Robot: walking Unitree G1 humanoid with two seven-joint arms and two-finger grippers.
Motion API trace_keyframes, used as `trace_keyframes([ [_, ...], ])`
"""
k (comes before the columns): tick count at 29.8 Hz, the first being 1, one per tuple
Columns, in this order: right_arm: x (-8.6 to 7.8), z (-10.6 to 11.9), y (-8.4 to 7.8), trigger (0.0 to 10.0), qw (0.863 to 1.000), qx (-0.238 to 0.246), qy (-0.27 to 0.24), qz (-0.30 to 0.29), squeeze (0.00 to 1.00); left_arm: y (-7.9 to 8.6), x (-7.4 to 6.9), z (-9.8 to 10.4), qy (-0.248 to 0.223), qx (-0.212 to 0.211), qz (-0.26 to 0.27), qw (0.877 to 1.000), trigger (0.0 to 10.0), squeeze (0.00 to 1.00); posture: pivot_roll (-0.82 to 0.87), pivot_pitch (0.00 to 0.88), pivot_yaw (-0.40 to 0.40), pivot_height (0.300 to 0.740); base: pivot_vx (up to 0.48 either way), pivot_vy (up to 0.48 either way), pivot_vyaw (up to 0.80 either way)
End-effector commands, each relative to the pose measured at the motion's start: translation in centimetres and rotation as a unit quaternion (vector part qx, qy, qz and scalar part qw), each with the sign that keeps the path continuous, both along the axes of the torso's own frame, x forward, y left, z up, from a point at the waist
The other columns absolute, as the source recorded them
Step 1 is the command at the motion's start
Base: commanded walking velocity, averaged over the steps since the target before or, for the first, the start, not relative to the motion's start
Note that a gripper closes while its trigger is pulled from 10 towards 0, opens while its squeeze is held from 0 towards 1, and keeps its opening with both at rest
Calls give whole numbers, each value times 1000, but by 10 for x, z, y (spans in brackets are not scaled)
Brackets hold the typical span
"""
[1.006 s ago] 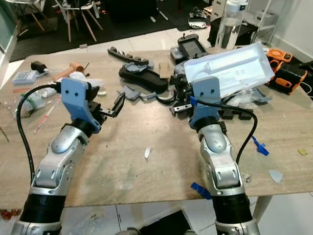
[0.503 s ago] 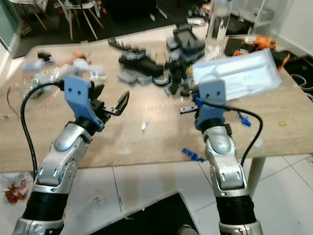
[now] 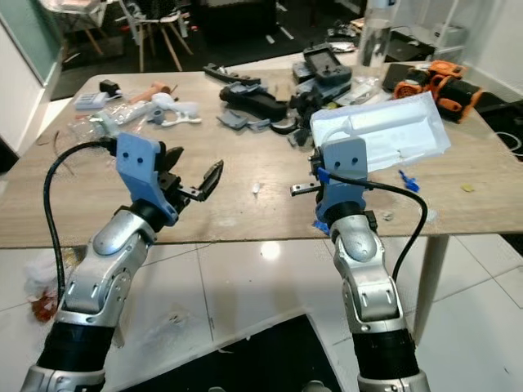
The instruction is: Picking trash to rubbish bin
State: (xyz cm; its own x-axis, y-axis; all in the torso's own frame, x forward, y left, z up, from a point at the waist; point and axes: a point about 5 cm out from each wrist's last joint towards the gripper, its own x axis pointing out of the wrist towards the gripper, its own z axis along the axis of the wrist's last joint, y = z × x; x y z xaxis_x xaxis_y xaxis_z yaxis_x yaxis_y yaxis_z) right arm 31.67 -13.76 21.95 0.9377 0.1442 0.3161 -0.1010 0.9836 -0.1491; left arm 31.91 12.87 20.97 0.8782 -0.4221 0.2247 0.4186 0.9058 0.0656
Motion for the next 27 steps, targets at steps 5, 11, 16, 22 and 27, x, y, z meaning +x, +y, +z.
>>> trace_keyframes([
  [5,-2,-3,-1,10000,1000,11,4,-3,0,1,0,-2,2,15,-5,1000,10000,0,-1,150,93,740,0,0,-480],
  [11,-2,-4,-1,10000,1000,10,4,-4,0,4,1,-2,2,19,9,1000,10000,0,0,150,92,740,0,0,-800],
  [16,-2,-6,-2,10000,1000,10,5,-5,0,8,3,-2,1,18,23,1000,10000,0,3,149,94,740,0,0,-800],
  [22,-3,-6,-1,10000,1000,11,6,-5,0,8,3,-1,0,20,23,1000,10000,0,3,146,96,740,0,0,-800],
  [27,-3,-7,-1,10000,1000,12,6,-6,0,7,4,-1,0,21,21,1000,10000,0,2,140,99,740,0,0,-800],
])
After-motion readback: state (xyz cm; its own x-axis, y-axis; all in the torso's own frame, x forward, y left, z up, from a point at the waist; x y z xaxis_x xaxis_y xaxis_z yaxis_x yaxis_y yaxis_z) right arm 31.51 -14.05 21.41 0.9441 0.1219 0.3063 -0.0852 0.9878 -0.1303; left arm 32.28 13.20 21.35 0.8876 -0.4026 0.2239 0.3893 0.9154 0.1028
